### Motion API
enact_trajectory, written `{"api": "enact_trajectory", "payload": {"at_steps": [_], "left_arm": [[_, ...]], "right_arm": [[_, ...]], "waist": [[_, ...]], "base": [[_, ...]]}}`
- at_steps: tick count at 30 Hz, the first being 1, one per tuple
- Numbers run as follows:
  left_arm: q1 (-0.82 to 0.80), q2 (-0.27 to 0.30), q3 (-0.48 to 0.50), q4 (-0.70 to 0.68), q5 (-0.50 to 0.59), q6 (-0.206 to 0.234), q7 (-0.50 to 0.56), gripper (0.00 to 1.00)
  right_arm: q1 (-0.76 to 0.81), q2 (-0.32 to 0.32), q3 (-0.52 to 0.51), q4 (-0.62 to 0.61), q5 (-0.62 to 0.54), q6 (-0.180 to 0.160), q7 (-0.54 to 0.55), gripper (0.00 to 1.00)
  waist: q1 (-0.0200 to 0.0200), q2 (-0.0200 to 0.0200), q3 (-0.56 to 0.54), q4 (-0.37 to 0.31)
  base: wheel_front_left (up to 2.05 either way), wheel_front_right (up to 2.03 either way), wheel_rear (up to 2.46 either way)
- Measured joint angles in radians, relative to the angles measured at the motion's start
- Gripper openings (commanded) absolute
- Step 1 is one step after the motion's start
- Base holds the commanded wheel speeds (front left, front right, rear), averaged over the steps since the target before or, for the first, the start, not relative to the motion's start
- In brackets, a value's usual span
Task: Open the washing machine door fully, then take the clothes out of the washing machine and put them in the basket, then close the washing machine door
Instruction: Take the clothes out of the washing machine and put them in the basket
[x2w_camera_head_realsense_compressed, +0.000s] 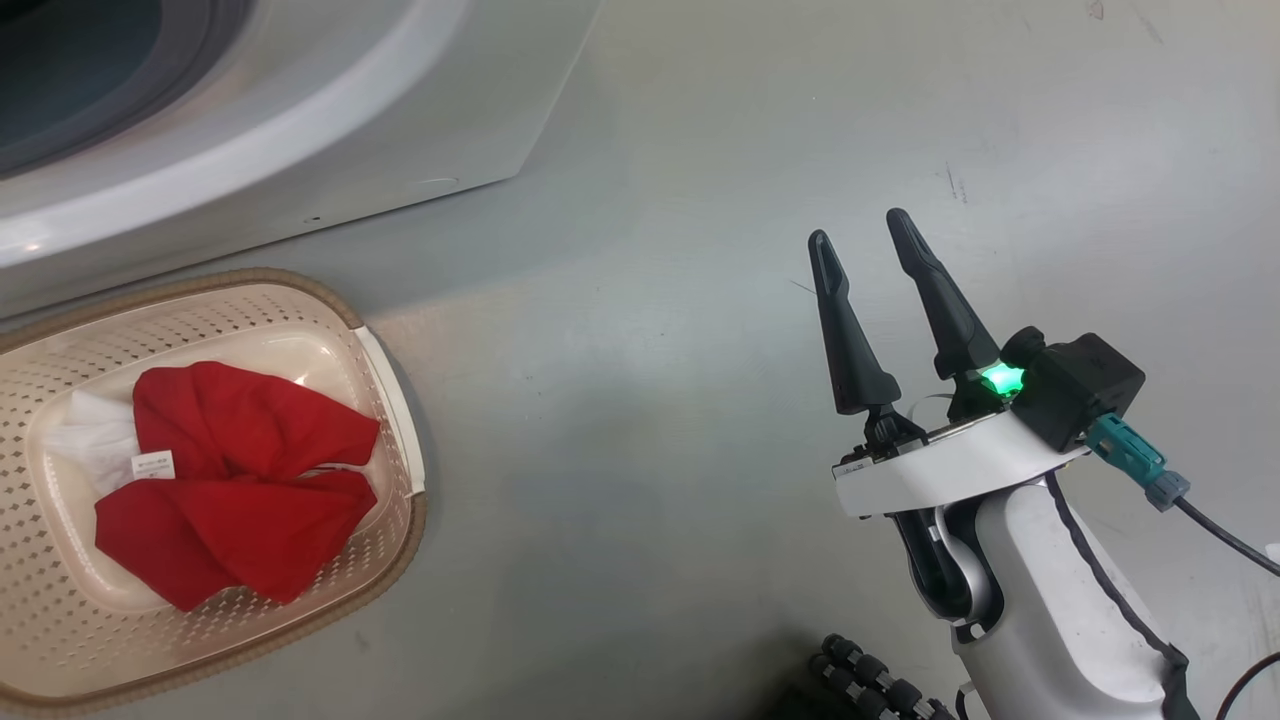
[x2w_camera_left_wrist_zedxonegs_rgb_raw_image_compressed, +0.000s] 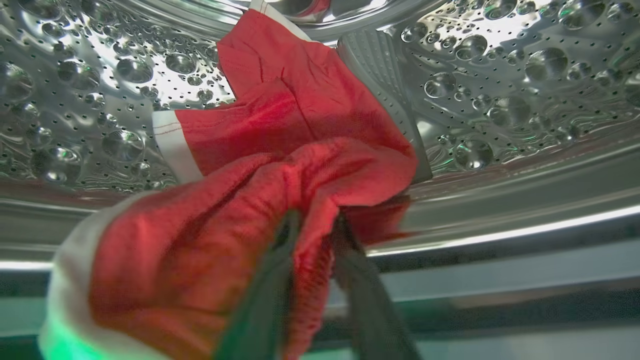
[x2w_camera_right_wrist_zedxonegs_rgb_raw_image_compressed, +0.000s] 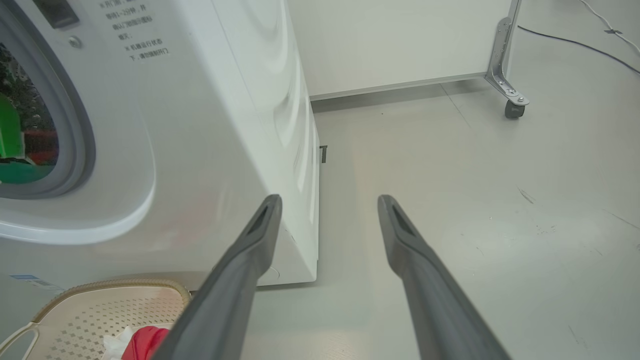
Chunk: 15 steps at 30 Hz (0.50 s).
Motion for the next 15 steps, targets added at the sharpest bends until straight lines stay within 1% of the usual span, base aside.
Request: {"api": "enact_trajectory", "payload": {"at_steps": [4,9,11,13,14,15], "left_arm": [[-0.008,-0.005,-0.002,0.010,0.000,0.001,-0.003,0.00],[-0.010,-0.012,0.000,0.013,0.000,0.004,-0.035,0.00],[-0.010,-0.029,0.000,0.012,0.000,0.009,-0.062,0.00],[-0.010,-0.057,0.003,0.012,-0.010,0.009,-0.103,0.00],[-0.010,-0.057,0.003,0.012,-0.010,0.009,-0.103,0.00],[-0.009,-0.066,0.006,0.009,-0.019,0.009,-0.132,0.00]], "right_arm": [[-0.001,0.000,0.000,0.003,0.000,0.000,0.000,1.00],[-0.009,0.000,-0.002,0.005,0.000,0.000,0.000,1.00],[-0.010,0.000,-0.009,0.007,-0.002,-0.007,0.000,1.00],[-0.010,0.000,-0.014,0.011,-0.004,-0.007,0.000,1.00],[-0.010,0.000,-0.014,0.011,-0.004,-0.007,0.000,1.00],[-0.010,0.000,-0.017,0.014,-0.011,-0.007,0.000,1.00]], "waist": [[0.0000,0.0000,-0.003,0.002],[0.0000,0.0000,-0.007,0.006],[0.0000,0.0000,-0.010,0.009],[0.0000,0.0000,-0.017,0.016],[0.0000,0.0000,-0.017,0.016],[0.0000,0.0000,-0.023,0.020]], "base": [[0.00,0.00,0.00],[0.00,0.00,0.00],[0.00,0.00,0.00],[0.00,0.00,0.00],[0.00,0.00,0.00],[0.00,0.00,0.00]]}}
